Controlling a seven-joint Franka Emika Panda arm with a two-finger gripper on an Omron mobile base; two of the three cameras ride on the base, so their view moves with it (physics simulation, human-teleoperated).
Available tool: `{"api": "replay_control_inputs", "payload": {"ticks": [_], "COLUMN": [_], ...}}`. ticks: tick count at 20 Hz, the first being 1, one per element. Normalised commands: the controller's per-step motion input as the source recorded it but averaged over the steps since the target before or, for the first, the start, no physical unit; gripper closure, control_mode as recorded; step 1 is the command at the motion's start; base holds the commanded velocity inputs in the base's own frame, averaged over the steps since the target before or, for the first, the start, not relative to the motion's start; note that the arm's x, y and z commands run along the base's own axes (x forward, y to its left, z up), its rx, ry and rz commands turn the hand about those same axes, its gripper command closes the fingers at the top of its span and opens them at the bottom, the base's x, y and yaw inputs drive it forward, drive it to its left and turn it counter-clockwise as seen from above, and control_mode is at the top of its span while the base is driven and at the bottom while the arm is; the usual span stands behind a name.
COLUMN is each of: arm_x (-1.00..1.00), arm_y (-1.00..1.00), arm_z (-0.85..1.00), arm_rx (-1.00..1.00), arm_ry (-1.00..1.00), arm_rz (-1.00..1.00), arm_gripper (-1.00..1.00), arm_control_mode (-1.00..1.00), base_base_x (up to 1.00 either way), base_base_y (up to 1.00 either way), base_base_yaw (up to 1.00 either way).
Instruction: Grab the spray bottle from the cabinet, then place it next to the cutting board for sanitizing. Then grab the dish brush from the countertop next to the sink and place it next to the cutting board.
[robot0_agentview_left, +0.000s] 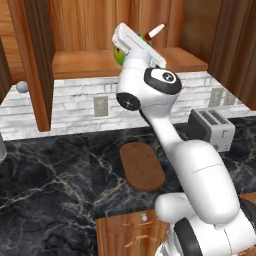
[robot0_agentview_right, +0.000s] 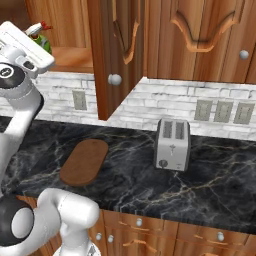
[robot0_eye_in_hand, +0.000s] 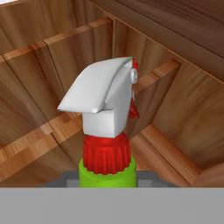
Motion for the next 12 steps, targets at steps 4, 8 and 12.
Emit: {"api": "replay_control_inputs", "payload": {"ticks": [4,8,12], "arm_x": [-1.0,-1.0,-0.88], "arm_y": [0.0,0.0,0.0], "arm_z": [0.13,0.01,0.0], "arm_rx": [0.01,0.0,-0.01], "arm_ry": [0.2,0.22,0.29], "arm_rz": [0.0,0.01,0.01], "arm_gripper": [1.0,1.0,1.0], "arm_control_mode": [-1.0,-1.0,-1.0], "base_base_x": [0.0,0.0,0.0], "base_base_y": [0.0,0.0,0.0], "base_base_yaw": [0.0,0.0,0.0]}}
